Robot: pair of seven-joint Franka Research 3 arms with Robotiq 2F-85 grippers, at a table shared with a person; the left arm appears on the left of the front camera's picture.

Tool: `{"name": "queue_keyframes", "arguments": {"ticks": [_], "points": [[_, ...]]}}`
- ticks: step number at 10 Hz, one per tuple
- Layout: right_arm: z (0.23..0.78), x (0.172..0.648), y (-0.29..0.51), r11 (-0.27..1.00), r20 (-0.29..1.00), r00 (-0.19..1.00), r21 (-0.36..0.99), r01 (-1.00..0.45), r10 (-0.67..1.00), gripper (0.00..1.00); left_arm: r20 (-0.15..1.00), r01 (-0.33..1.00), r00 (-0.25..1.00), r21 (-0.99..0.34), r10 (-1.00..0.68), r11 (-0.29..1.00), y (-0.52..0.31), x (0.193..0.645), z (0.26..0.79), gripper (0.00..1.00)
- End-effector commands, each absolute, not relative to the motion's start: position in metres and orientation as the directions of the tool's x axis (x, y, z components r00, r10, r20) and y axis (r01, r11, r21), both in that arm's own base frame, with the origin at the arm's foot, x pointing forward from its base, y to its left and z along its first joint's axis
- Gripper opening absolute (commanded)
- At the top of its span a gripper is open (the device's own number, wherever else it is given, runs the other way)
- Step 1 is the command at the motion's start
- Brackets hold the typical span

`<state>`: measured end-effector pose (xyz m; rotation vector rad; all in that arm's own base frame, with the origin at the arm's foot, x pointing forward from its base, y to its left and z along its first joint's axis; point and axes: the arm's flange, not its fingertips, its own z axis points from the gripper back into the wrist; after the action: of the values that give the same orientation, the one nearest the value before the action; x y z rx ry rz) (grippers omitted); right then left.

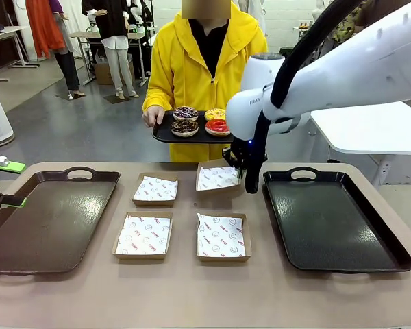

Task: Individually package the donuts and arrange them on the tray.
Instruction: Pick up one Paper togo box.

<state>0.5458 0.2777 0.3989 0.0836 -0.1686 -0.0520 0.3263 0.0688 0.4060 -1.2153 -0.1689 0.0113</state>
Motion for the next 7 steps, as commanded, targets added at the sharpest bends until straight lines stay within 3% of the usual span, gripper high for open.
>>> {"name": "queue_keyframes", "arguments": {"ticks": [1,7], "points": [[0.428,0.530,0.280,0.997,0.194,0.979,0.060,0.049,-0.060,0.00,0.127,0.085,0.986,-0.940,0.106,0.330,0.069,0.326,0.407,1.00],[0.531,0.512,0.280,0.992,0.223,0.975,0.122,-0.014,-0.014,0.00,0.127,0.085,0.986,-0.940,0.106,0.330,0.069,0.326,0.407,1.00]]}}
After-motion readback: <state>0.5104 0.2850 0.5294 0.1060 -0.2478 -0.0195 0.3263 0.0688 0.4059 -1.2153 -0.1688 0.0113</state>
